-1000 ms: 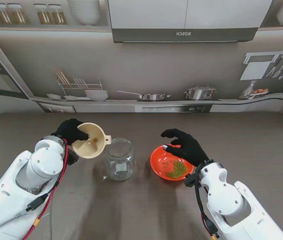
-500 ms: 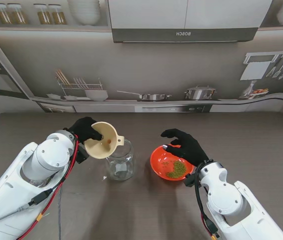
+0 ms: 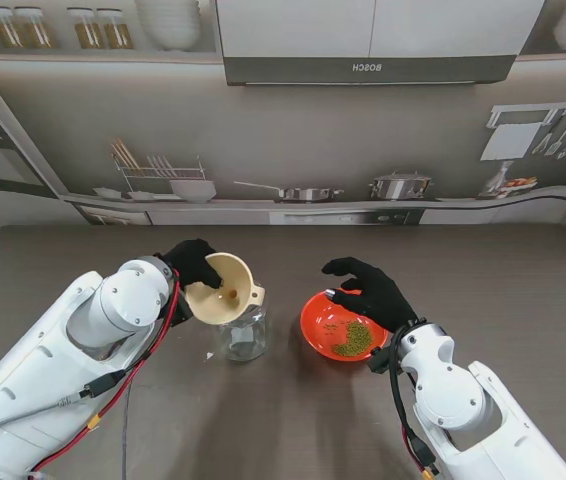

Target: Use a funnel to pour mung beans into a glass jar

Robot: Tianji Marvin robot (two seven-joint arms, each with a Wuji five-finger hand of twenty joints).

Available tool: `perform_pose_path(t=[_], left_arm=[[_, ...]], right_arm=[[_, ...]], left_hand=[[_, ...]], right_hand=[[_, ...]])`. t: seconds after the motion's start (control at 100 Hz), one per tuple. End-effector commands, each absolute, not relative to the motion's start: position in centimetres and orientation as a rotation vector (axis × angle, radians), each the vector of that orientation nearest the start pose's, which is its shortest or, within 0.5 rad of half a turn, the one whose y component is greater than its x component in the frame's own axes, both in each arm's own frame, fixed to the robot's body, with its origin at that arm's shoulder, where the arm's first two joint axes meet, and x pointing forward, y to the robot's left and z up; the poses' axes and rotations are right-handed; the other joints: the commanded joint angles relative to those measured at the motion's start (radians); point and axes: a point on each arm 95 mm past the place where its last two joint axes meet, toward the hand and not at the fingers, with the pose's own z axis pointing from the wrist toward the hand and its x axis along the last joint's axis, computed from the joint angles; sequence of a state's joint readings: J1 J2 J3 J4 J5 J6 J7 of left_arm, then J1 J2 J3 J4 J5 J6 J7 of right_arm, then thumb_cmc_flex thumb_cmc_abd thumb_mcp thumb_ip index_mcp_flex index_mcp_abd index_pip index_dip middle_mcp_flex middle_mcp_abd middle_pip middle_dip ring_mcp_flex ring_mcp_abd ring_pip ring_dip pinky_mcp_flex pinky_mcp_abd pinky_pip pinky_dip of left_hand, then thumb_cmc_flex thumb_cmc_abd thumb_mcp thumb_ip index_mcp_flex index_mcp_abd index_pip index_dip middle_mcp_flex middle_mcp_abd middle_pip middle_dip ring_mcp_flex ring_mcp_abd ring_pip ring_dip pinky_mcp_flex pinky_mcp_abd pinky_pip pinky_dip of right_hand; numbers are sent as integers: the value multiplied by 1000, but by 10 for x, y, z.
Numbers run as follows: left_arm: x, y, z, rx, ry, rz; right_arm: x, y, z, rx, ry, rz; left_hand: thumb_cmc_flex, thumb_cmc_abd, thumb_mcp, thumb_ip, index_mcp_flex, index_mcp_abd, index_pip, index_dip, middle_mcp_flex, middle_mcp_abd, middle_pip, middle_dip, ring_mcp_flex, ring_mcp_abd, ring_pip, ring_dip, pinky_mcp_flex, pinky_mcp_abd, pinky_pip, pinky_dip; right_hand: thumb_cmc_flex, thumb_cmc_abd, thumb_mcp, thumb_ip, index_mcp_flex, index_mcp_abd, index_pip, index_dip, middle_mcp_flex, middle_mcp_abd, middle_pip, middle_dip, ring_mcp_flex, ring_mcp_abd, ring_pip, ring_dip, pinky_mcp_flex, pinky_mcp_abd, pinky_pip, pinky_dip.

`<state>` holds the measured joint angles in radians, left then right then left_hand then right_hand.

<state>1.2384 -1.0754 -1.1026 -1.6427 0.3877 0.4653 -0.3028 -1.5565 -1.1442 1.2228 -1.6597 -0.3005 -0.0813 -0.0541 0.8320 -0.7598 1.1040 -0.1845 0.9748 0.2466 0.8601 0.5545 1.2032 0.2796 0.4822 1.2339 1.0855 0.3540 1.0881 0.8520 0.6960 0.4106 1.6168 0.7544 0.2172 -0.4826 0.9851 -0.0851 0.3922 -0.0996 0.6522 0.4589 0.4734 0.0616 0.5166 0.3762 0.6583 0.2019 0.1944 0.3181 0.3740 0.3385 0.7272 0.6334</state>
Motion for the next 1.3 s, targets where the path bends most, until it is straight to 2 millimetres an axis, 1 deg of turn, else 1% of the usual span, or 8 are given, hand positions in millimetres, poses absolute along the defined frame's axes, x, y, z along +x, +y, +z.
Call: perform_pose_path(t=[0.0, 0.13, 0.33, 0.49, 0.7, 0.86, 1.21, 1.29], left_arm=[[474, -24, -240, -1937, 1310, -1498], [479, -27, -244, -1921, 1333, -1474], [481, -28, -247, -1906, 1365, -1456], [482, -29, -247, -1888, 1407, -1441], [483, -28, -248, -1851, 1448, -1416], [481, -24, -250, -1819, 1467, -1397], [474, -11, -252, -1775, 1462, -1382], [473, -9, -252, -1772, 1462, -1382]], right_arm=[[404, 25, -292, -2018, -1206, -2418], [405, 25, -292, -2021, -1200, -2420], [406, 25, -293, -2023, -1194, -2418], [406, 25, -293, -2021, -1193, -2419], [407, 25, -294, -2023, -1190, -2417], [407, 25, -294, -2024, -1185, -2417], [407, 26, -295, -2021, -1189, -2409], [407, 26, -296, -2020, -1192, -2407]], left_hand=[[45, 27, 56, -7, 50, -54, 83, 47, -23, 31, -11, 18, -10, 21, 25, -10, -6, -54, 56, -6], [47, 58, 14, -17, 27, -55, 62, 25, -47, 31, -29, 6, -27, 24, 10, -16, -23, -56, 42, -10], [-31, 111, -114, 28, -49, -33, -67, -3, -149, 44, -5, -99, -86, 33, -44, -20, -81, -51, -13, 2], [-76, 134, -203, 41, -95, -14, -227, 2, -222, 43, 15, -356, -136, 33, -100, -25, -129, -55, -70, 24], [-134, 187, -218, 63, -90, -1, -379, 11, -246, 38, -9, -394, -174, 36, -156, -44, -169, -51, -124, 21], [-195, 273, -238, 132, -108, 25, -540, -61, -273, 34, -75, -460, -228, 51, -296, -109, -226, -34, -228, -10], [-218, 292, -358, 122, -234, 41, -695, -198, -340, 40, -263, -706, -390, 82, -618, -294, -368, -12, -476, -106], [-224, 293, -375, 119, -247, 29, -703, -214, -347, 39, -280, -731, -410, 90, -649, -315, -383, -7, -508, -121]], right_hand=[[-13, 18, 27, 28, 1, 3, 14, -8, -18, 6, 5, -5, 11, -4, 5, -10, -3, -2, -19, 15], [-13, 19, 26, 28, 2, 5, 16, -7, -17, 6, 6, -5, 13, -4, 5, -9, -4, -2, -19, 15], [-13, 21, 27, 28, 2, 7, 17, -8, -17, 5, 6, -5, 12, -5, 5, -9, -4, -2, -20, 16], [-12, 20, 27, 28, 1, 10, 19, -8, -17, 6, 6, -5, 13, -4, 6, -9, -4, -1, -21, 16], [-11, 21, 27, 28, -1, 12, 20, -9, -18, 6, 7, -5, 14, -5, 6, -9, -3, -1, -22, 17], [-11, 22, 27, 27, 0, 16, 22, -9, -16, 6, 7, -5, 15, -3, 7, -9, -3, 0, -23, 17], [-11, 24, 27, 27, -2, 19, 24, -11, -13, 9, 8, -5, 19, -3, 8, -8, -2, 0, -23, 18], [-11, 23, 27, 28, -1, 19, 25, -11, -12, 9, 9, -5, 19, -4, 8, -8, -2, 0, -24, 19]])
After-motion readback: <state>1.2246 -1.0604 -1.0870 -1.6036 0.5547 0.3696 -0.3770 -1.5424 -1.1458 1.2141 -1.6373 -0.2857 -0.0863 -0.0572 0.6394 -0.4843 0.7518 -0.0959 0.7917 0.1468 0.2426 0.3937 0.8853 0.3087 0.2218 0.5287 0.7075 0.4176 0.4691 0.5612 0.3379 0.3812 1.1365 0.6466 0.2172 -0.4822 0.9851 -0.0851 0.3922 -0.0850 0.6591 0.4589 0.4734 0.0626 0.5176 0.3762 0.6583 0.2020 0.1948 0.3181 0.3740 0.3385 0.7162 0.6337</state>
